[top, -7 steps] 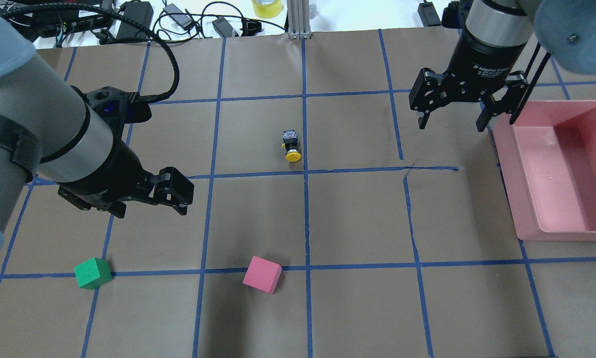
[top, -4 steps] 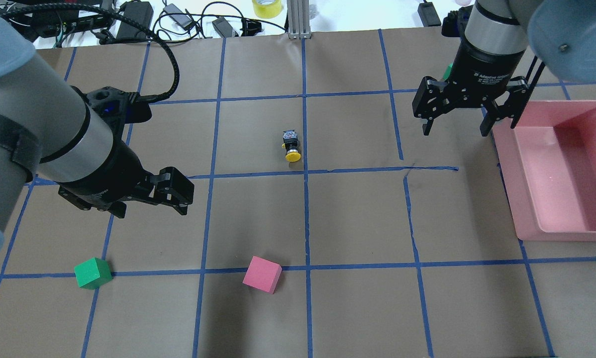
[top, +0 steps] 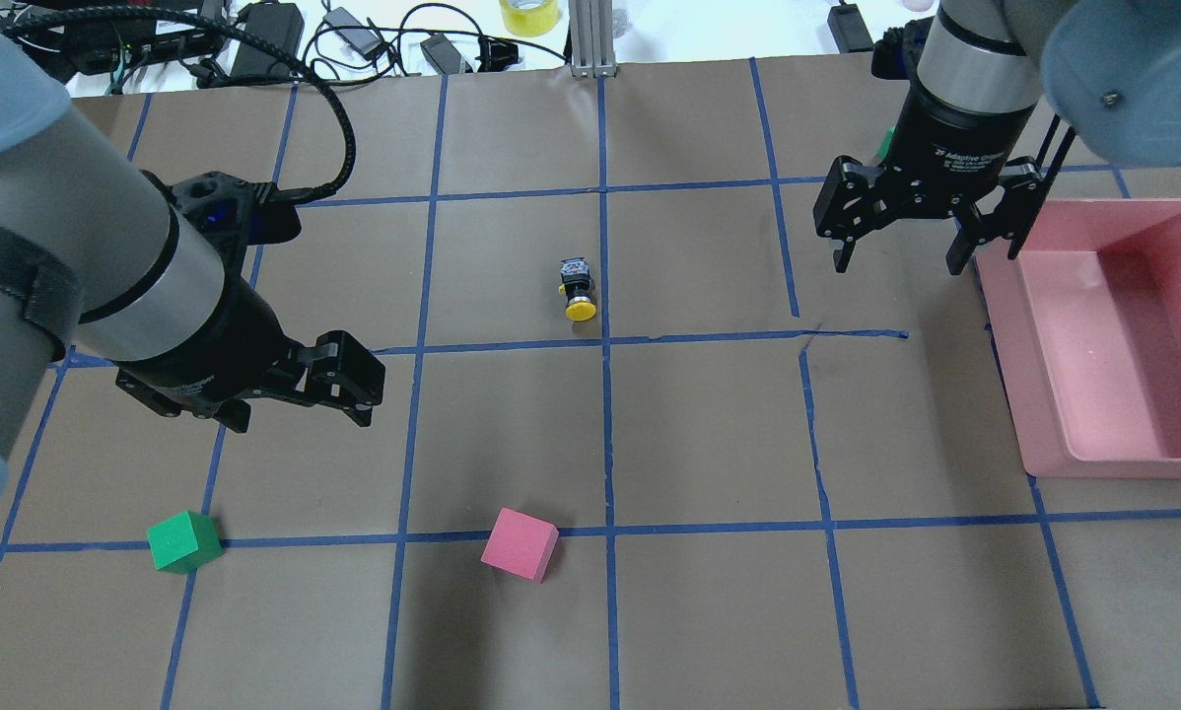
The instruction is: Align button upright
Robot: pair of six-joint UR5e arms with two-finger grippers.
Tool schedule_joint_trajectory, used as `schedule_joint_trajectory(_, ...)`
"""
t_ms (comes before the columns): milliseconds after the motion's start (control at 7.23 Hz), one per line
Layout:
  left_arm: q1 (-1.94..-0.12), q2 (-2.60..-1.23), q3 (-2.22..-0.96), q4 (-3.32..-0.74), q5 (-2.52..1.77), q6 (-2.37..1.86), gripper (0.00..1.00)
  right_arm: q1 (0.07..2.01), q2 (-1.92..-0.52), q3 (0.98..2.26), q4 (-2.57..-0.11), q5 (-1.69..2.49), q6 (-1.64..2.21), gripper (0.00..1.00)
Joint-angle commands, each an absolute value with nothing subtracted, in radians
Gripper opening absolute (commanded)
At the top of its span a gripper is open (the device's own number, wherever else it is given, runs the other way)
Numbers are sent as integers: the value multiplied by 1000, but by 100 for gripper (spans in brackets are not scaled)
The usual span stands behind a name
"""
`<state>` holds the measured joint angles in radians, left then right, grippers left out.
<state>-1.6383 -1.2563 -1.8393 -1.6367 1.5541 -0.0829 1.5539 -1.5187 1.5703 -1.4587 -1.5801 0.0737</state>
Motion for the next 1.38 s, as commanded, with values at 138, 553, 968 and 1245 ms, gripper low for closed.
schedule_joint_trajectory(138,-1638,-1256,-1839,-1637,1554,-83,100,1554,-1519,1571,-1457,-1582,74,100)
schedule_joint_trajectory(553,-1640,-1264,-1844,-1637,1552,-87,100,1554,-1519,1574,-1459,-1589,64,100)
schedule_joint_trajectory(968,-1641,-1284,-1861,-1631,1551,-103,100,1555,-1516,1577,-1462,-1577,64,100)
schedule_joint_trajectory(1245,-1643,-1290,-1934,-1529,1475,-110,100,1554,-1511,1578,-1465,-1578,63,100)
